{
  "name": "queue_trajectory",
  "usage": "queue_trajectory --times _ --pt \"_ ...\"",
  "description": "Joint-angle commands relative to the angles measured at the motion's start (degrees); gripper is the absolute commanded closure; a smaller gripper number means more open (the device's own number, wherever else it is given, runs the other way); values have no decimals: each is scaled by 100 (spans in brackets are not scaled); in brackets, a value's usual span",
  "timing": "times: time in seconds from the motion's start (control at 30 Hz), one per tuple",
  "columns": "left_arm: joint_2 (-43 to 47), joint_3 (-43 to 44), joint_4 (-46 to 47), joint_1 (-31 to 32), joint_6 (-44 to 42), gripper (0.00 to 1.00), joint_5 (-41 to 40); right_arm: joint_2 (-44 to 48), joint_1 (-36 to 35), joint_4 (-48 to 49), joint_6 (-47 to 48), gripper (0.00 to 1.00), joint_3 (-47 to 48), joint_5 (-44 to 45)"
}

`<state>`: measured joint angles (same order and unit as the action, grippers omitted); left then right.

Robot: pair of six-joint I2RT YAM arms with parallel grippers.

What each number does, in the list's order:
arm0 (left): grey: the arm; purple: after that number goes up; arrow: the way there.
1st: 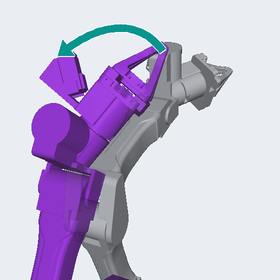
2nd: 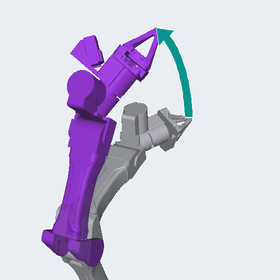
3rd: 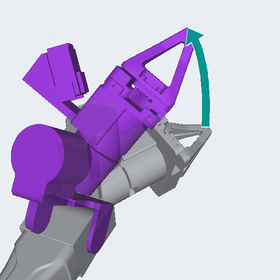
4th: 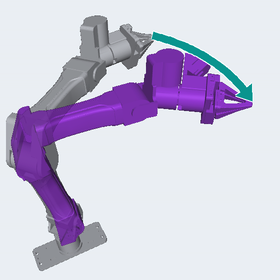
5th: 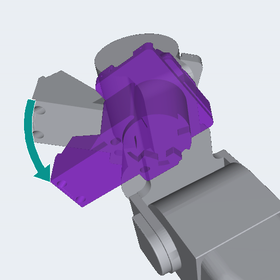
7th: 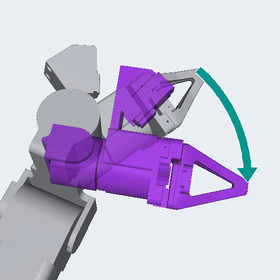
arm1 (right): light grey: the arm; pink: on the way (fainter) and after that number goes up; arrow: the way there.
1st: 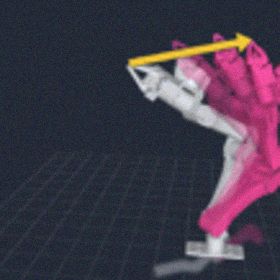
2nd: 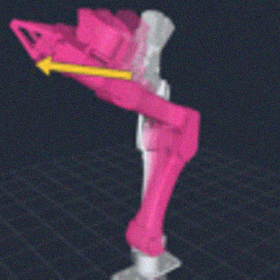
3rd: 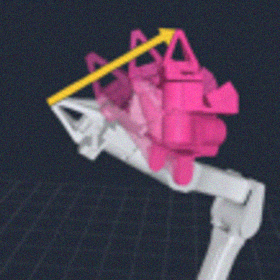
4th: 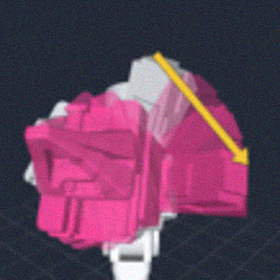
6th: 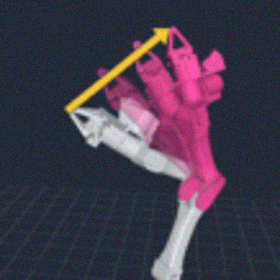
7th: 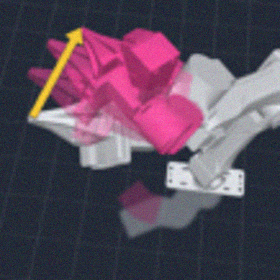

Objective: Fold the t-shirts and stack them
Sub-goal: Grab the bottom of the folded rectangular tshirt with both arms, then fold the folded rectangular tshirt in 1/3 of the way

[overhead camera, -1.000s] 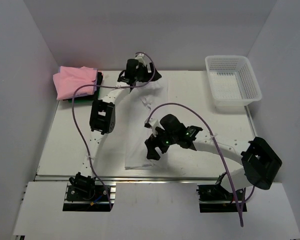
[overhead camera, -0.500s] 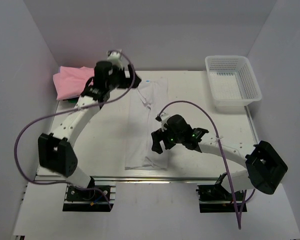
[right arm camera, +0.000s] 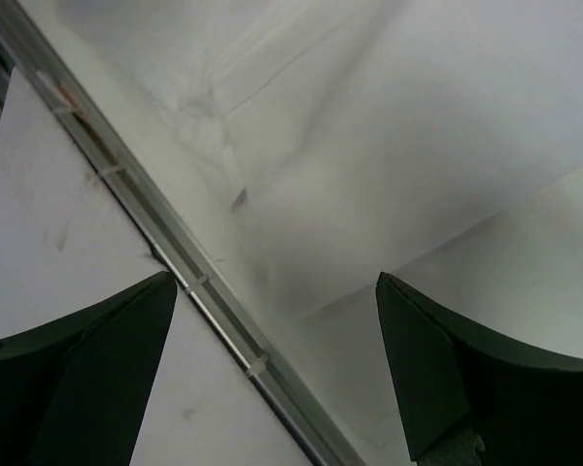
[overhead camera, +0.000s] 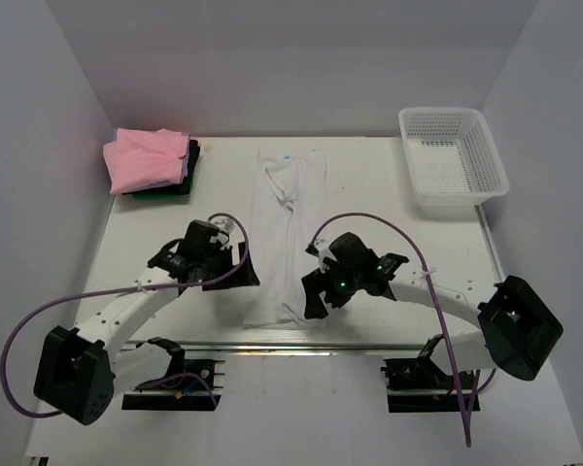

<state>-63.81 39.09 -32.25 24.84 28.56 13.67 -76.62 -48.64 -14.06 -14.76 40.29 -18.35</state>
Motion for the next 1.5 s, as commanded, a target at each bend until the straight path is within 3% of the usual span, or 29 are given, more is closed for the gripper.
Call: queue_trajectory --times 0.0,0.17,0.43,0.53,0.63,0.67,0.77,0.8,0.9,1.2,1.47 --pt "342 -304 -563 240 273 2 627 -11 -92 -298 -17 11 -22 -529" --pt "177 -868 -562 531 405 17 1015 -55 -181 -360 -343 16 -266 -582" --pt "-359 -894 -221 978 466 35 733 -397 -233 -44 -633 25 -303 -205" --pt "-553 -894 -106 1084 467 42 479 -503 -242 62 -659 33 -311 -178" --pt "-624 -894 113 1137 519 50 426 -591 -242 132 -773 46 -311 -116" --pt "-676 -894 166 1137 572 60 426 -600 -233 202 -817 51 -329 -64" --pt "-676 -894 272 1190 572 76 373 -547 -225 255 -931 78 -382 -37" --pt "-676 -894 272 1190 572 80 260 -538 -233 281 -940 99 -408 -11" --pt "-607 -658 272 1190 572 100 136 -389 -233 404 -1011 100 -435 191" --pt "-255 -34 535 1190 291 100 119 42 -137 308 -922 100 -31 760" --pt "-879 1092 569 953 388 100 -1402 -318 363 228 -879 100 733 1729"
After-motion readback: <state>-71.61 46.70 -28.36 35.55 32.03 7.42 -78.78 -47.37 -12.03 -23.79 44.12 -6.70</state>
